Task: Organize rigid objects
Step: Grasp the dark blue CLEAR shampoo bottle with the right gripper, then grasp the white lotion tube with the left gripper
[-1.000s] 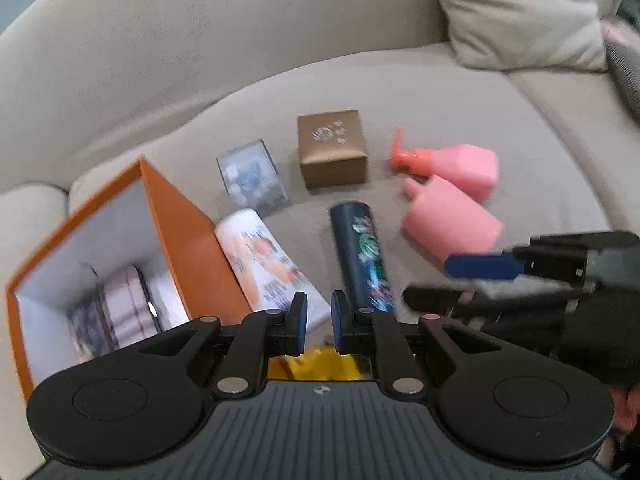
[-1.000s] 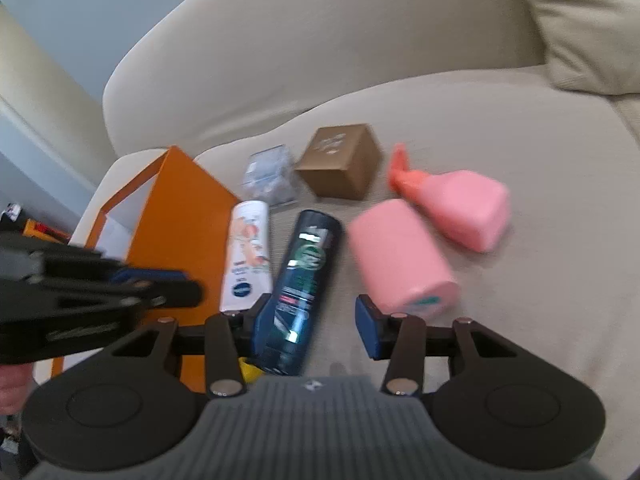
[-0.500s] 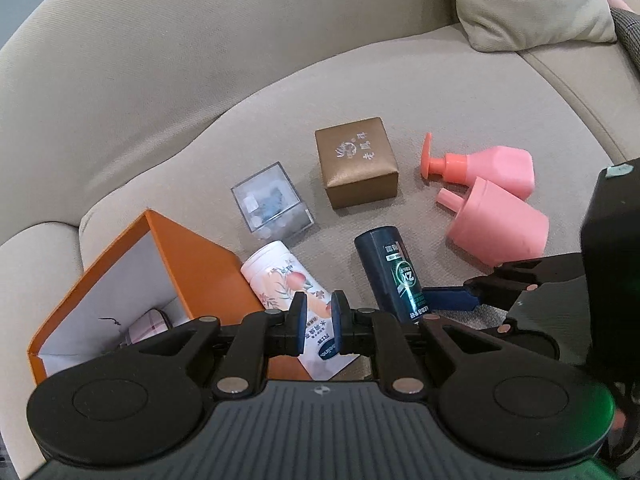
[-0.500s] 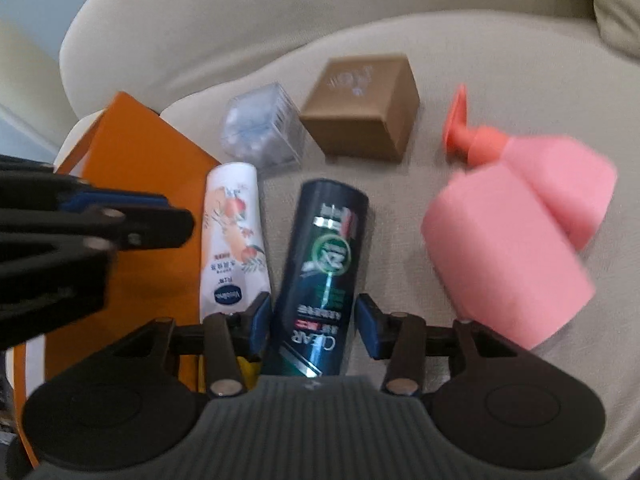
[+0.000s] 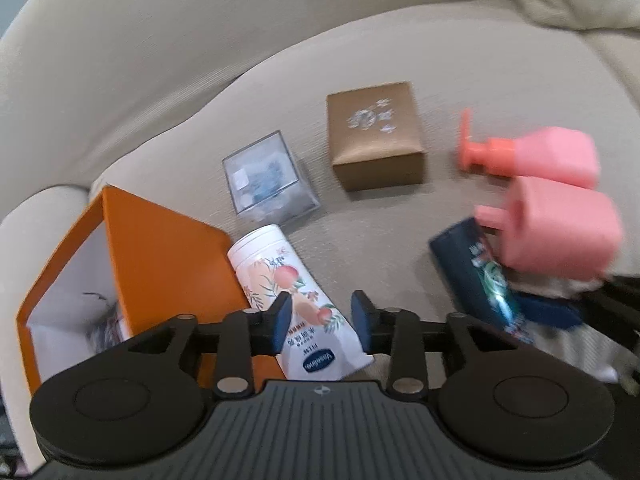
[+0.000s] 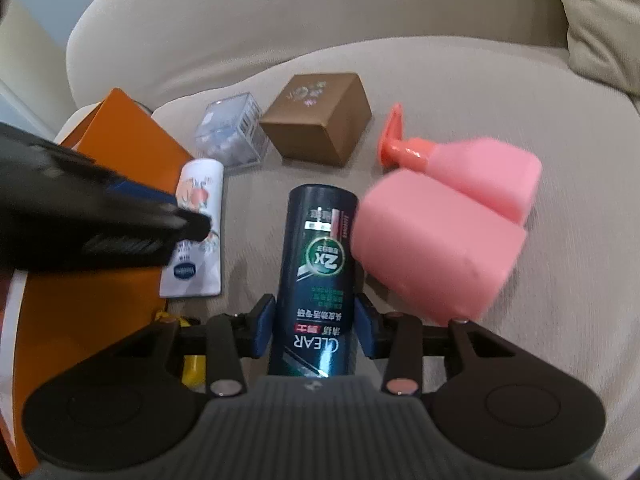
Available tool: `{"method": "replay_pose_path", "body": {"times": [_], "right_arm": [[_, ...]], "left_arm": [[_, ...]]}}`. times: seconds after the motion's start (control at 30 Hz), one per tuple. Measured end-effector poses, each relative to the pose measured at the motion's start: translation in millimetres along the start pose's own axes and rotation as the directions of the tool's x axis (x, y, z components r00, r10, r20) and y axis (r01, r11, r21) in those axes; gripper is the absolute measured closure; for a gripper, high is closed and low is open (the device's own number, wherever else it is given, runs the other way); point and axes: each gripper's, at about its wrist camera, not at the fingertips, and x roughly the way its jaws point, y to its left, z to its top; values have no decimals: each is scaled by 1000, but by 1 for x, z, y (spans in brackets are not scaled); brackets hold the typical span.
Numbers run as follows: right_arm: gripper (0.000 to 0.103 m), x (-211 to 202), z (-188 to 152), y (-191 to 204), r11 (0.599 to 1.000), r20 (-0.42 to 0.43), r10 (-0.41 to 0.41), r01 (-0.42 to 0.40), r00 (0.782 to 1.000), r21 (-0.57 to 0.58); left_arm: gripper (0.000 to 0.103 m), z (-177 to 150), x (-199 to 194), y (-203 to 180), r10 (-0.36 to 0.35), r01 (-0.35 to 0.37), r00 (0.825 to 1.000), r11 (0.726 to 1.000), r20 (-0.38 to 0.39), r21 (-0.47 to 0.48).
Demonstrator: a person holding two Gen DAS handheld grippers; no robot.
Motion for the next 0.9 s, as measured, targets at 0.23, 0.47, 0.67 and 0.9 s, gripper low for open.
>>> {"method": "replay_pose_path", "body": {"times": [0.23,0.47,0.67,0.9], "right_arm": [[61,-3,-3,-16,997,23,45,-46,999,58],[61,-2,-5,-17,997,29,59,-60,998,53],[61,-5,-9,-19,996,41,70,-72,997,50],[61,-5,-10,-18,997,43,64,-66,997,40]], "left_arm": [[40,6,29,-18,176,-179,982,983,-66,-38],[40,8,35,-29,219,-220,973,975,-66,-9],[65,6,27,-15,152,-155,987,986,-61,-58],[84,2,6,2,71,-76,996,991,-49,-109]]}}
